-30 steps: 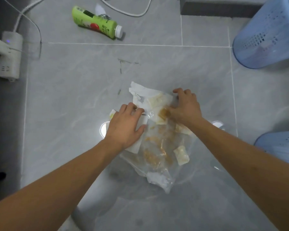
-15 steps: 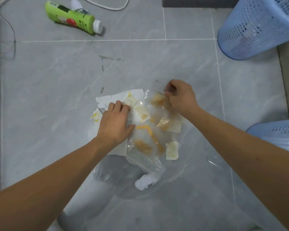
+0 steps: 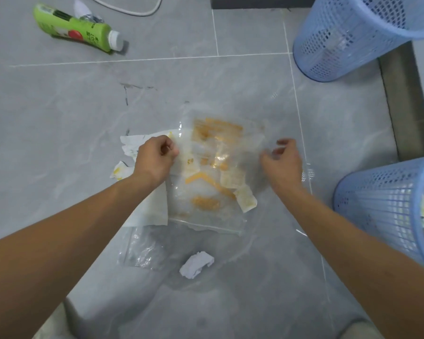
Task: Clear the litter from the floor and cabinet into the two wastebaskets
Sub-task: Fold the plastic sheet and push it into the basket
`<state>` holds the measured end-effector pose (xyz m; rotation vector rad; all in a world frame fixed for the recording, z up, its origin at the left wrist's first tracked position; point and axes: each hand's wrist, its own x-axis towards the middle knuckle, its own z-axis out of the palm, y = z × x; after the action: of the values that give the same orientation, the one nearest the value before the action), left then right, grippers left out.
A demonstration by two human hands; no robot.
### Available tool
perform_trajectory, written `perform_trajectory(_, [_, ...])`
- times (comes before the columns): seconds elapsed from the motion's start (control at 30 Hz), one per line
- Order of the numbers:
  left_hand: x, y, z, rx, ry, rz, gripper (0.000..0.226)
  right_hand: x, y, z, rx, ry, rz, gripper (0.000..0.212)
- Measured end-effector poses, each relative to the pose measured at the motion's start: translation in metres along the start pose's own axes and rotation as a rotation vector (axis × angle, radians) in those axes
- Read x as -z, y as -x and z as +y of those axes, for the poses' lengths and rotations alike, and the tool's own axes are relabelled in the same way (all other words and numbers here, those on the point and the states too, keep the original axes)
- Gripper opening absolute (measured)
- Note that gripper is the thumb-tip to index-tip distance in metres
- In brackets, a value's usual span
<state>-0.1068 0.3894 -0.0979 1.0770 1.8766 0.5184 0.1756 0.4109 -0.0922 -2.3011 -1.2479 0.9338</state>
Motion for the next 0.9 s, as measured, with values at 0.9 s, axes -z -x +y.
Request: perform_trajectory(0.9, [0.086, 0.077, 0.17, 0.022, 0.521, -0.285, 0.026, 0.182, 0.04, -0.105, -0.234, -0.739, -0.516, 0.034])
